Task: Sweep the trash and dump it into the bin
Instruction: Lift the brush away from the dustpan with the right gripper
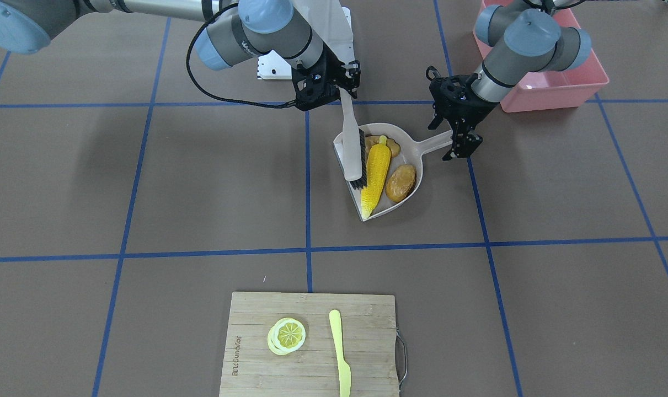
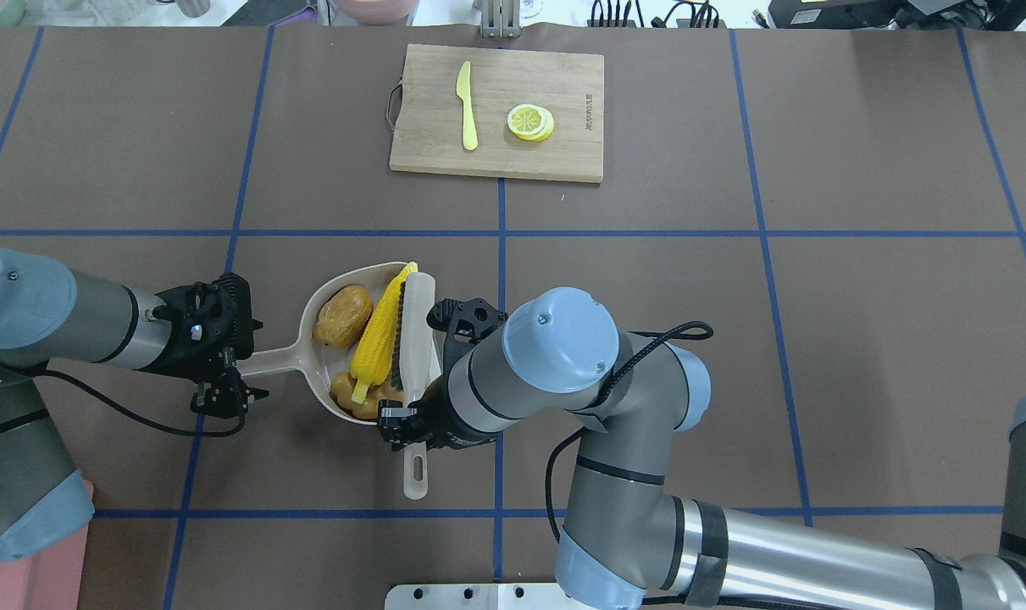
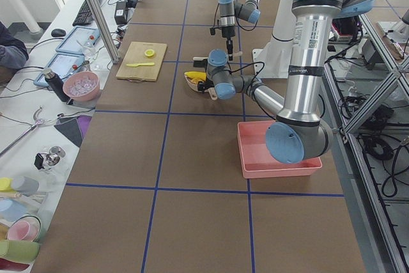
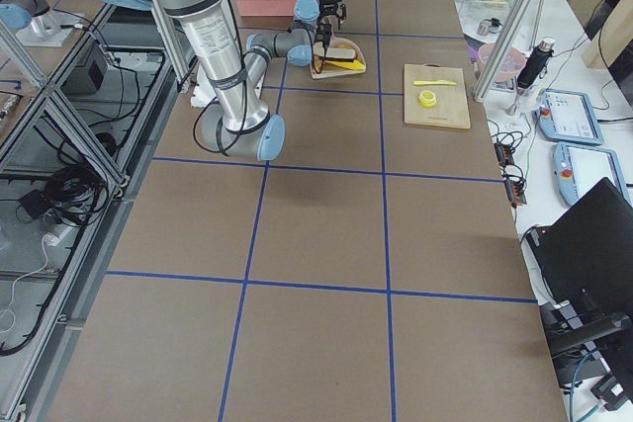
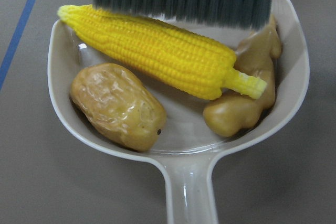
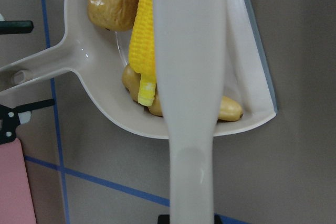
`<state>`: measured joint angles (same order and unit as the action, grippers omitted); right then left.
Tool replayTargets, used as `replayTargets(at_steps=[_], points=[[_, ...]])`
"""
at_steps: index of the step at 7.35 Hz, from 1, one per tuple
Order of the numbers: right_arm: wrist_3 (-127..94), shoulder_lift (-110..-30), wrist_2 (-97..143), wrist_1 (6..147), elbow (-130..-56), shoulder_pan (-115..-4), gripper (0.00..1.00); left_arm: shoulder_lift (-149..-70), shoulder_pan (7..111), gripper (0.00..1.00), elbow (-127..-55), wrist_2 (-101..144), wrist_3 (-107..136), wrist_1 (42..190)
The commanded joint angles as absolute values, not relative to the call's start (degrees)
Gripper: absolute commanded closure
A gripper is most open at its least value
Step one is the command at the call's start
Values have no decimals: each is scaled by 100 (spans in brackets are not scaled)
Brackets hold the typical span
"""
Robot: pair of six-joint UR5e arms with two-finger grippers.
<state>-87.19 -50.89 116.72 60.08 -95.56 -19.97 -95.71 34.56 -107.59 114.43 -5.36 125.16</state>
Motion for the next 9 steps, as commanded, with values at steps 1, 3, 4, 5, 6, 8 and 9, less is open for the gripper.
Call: replayTargets(at_steps=[1, 3, 4, 5, 6, 8, 9], points=[[-8728, -5413, 11926, 6073, -10036, -2222, 100, -9571, 3454, 27, -10749, 11505, -300, 12516], [-8649, -5694, 12443, 6415, -10501, -2678, 100, -9563, 3454, 44, -10740, 11566, -290, 12498], [-8640, -5991, 12593, 6425, -10799, -3003, 100, -9563, 3454, 48, -10740, 11619, -281, 12481], [-8587, -6220, 12725, 6581, -11011, -3336, 100, -9562, 3454, 56, -10749, 11671, -90, 12480], [-8413, -6458, 12787, 6618, -11161, -3601, 100, -9562, 3454, 64, -10766, 11689, -53, 12480], [-7922, -6836, 12806, 6731, -11232, -4076, 100, -9562, 3454, 77, -10767, 11698, -53, 12480], [-7362, -7012, 12797, 7194, -11459, -4304, 100, -9554, 3454, 79, -10767, 11707, -88, 12480]])
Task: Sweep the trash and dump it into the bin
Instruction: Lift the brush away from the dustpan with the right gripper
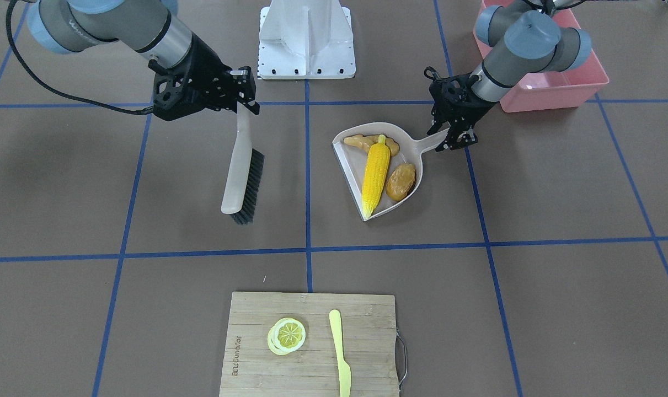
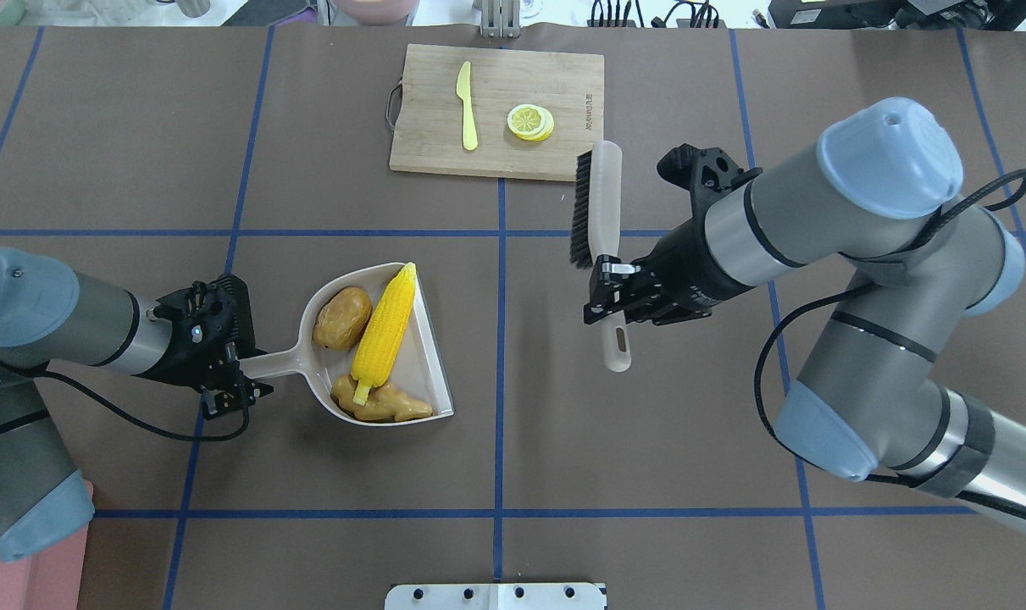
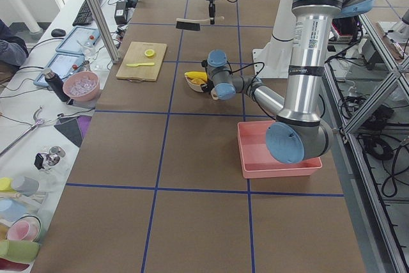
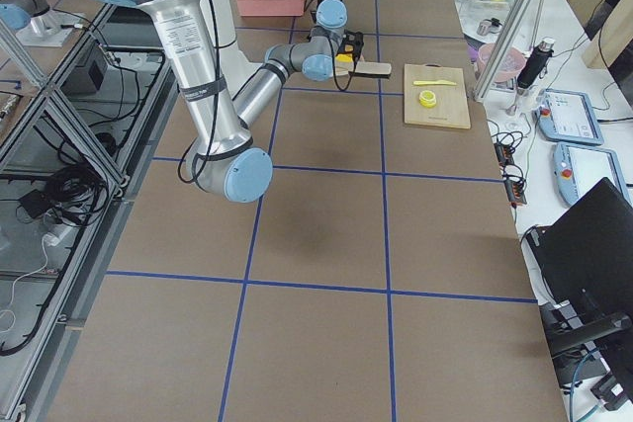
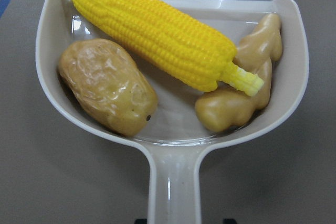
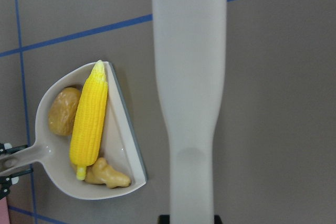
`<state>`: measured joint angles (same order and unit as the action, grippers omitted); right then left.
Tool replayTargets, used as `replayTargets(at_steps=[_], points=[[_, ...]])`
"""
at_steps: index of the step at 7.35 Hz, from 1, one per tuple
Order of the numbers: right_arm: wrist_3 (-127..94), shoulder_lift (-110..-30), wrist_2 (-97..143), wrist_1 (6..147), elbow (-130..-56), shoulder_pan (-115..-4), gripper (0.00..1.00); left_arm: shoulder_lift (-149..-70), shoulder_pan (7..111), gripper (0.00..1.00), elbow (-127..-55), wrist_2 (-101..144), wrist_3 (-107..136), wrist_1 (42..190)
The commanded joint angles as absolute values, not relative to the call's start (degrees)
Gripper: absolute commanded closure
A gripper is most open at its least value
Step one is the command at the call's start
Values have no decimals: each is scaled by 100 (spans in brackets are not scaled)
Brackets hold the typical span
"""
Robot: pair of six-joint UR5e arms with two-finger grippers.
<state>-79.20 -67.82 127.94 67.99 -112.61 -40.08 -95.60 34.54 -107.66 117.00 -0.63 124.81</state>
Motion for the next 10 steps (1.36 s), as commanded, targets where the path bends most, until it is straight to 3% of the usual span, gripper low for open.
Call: replayTargets(at_steps=[1, 3, 5, 8, 10], points=[[-6704, -7292, 12762, 7642, -11739, -4507, 100, -9554, 3454, 81, -10784, 11707, -88, 12480], [-5700, -7951, 12709, 8049, -12057, -4963, 100, -9554, 3454, 94, -10802, 11698, -70, 12481], [-4778, -8626, 12526, 8121, -12102, -5255, 100, -9554, 3454, 100, -10819, 11707, -62, 12489], [-3931, -9508, 12541, 8165, -12094, -5370, 100, -9501, 3489, 100, -10985, 11707, -18, 12524], [-3902, -9641, 12883, 8882, -12295, -5423, 100, -9326, 3559, 100, -11082, 11698, 287, 12873]])
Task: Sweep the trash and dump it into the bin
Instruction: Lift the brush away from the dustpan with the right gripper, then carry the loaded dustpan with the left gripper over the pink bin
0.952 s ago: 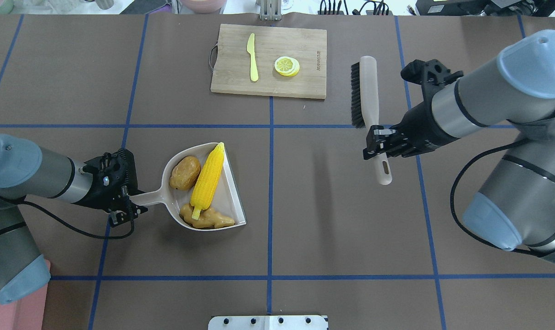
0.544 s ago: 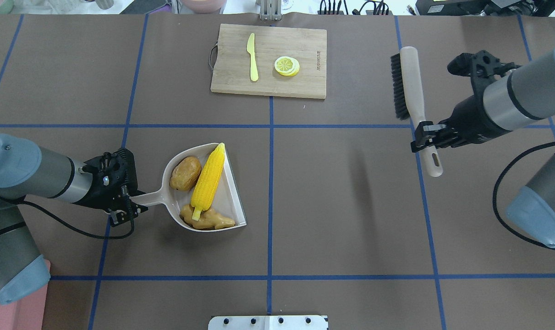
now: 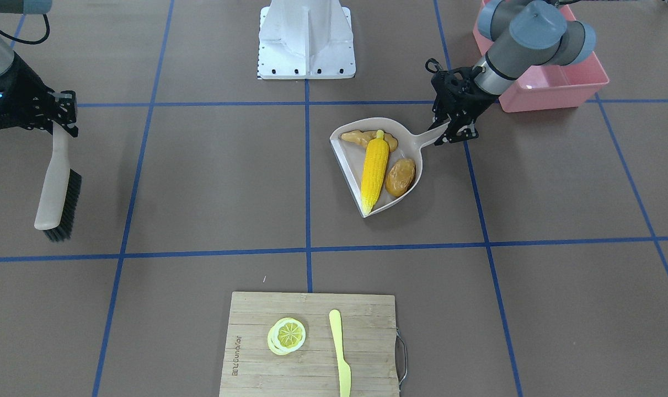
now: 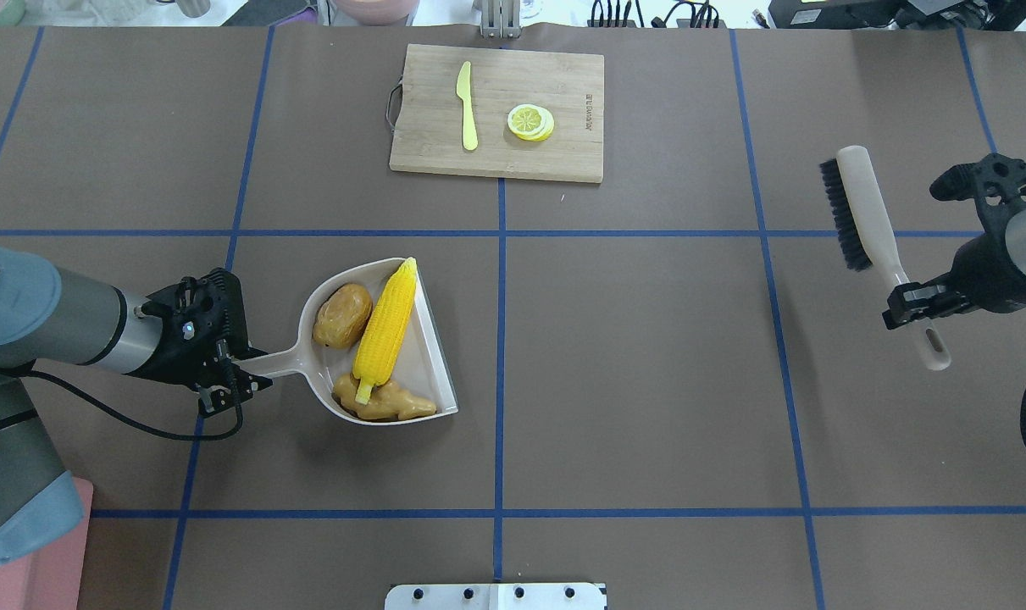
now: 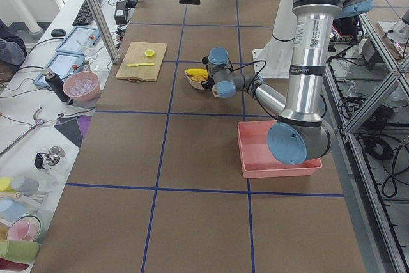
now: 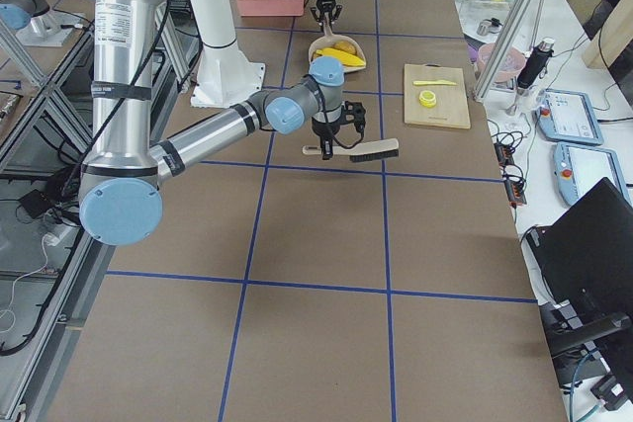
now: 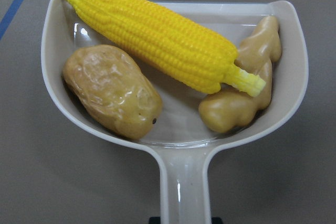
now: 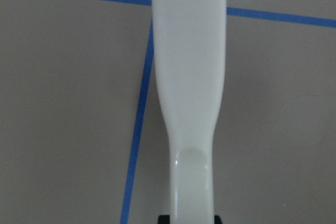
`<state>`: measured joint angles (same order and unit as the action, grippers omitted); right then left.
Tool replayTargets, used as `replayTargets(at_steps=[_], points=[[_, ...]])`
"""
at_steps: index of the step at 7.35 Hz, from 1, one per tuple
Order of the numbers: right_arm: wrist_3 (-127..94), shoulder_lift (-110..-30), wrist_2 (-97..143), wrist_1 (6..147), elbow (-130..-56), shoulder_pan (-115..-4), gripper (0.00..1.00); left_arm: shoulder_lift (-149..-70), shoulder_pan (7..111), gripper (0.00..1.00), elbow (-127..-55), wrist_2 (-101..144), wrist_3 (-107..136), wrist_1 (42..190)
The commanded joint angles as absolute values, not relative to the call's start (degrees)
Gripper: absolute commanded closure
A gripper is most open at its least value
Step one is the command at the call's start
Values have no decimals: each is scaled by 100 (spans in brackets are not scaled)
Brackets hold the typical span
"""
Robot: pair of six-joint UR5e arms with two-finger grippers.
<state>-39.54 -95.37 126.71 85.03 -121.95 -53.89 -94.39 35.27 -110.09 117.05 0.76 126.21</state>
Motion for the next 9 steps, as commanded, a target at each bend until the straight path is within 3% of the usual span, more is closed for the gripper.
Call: replayTargets(at_steps=[1, 4, 7, 9], points=[[-3833, -9824, 12902, 8947, -12261, -5405, 100, -9047, 3568, 100, -11100, 11663, 542, 13346], [-3753, -10307, 12876, 8712, -12104, -5396, 100, -7415, 3849, 100, -11785, 11602, 1079, 14357], [-3779, -10459, 12858, 7913, -11612, -5388, 100, -6357, 4454, 100, -11725, 11628, 1808, 15510], [-3797, -10485, 12850, 7700, -11453, -5379, 100, -5681, 5662, 100, -11611, 12518, 1916, 16064]])
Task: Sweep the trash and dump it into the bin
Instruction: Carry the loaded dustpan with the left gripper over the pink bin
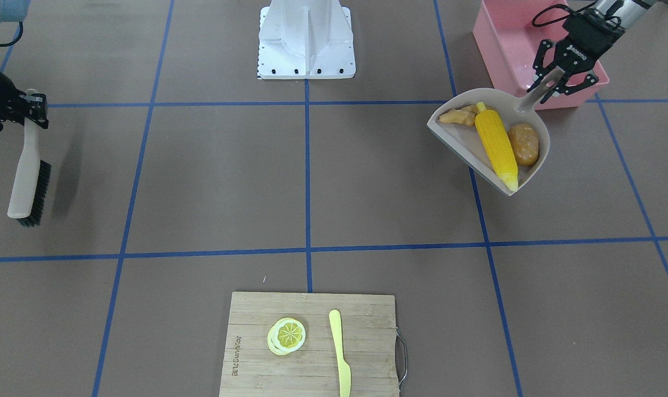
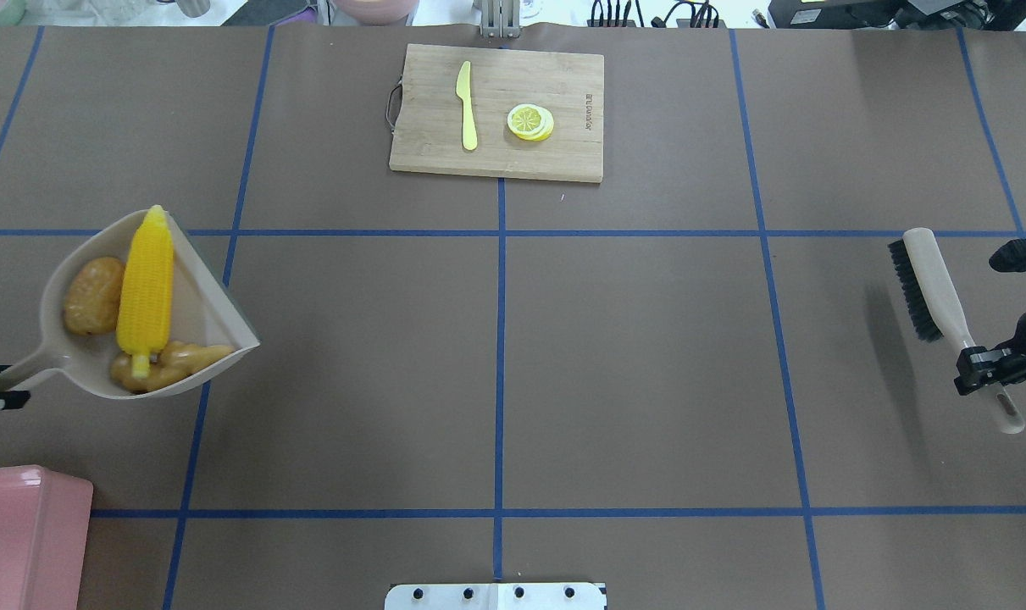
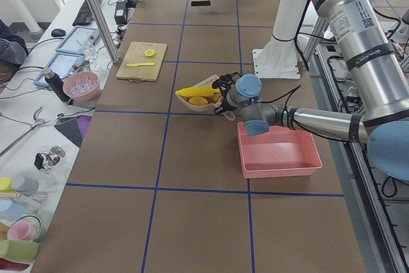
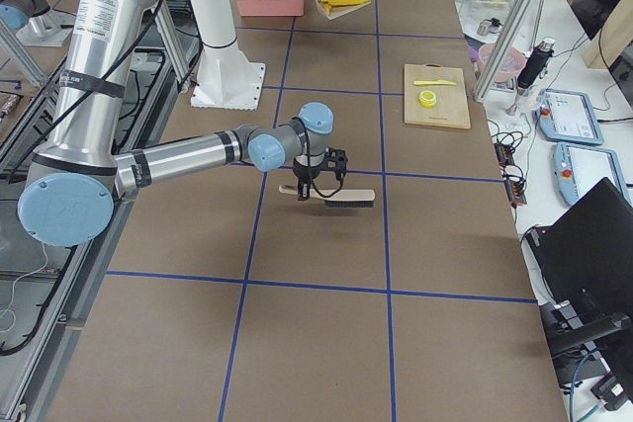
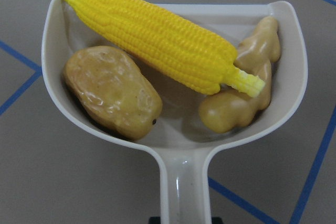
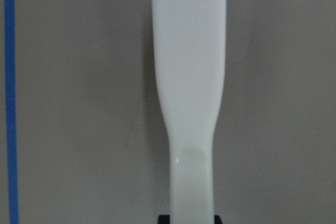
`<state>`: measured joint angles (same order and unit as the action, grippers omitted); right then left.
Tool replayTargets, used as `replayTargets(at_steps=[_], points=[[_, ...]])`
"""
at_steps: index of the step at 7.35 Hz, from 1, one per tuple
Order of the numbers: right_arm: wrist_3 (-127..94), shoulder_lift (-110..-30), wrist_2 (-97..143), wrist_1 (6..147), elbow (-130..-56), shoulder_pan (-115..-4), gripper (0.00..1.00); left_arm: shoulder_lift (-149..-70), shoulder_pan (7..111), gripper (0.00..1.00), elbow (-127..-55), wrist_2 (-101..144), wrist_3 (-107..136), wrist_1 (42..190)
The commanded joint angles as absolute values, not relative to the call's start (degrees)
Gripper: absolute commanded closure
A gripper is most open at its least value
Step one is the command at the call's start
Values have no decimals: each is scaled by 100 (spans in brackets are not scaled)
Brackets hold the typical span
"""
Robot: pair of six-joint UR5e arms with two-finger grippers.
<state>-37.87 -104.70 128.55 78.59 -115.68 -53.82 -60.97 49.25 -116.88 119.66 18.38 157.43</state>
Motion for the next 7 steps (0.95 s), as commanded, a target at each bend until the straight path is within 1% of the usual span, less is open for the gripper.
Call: replayTargets(at_steps=[1, 4, 5, 7], points=[[-3788, -10485, 12841, 7621, -11417, -5370, 100, -5443, 6156, 100, -11497, 12829, 1881, 16284], [-3823, -10494, 12841, 7288, -11189, -5335, 100, -4460, 7056, 100, -11417, 13532, 1802, 16392], [-3823, -10494, 12858, 7269, -11128, -5318, 100, -4021, 7197, 100, -11417, 13944, 1332, 16409], [-3928, -10642, 12928, 7251, -11284, -5283, 100, -3422, 7654, 100, -11391, 14439, 337, 16409]])
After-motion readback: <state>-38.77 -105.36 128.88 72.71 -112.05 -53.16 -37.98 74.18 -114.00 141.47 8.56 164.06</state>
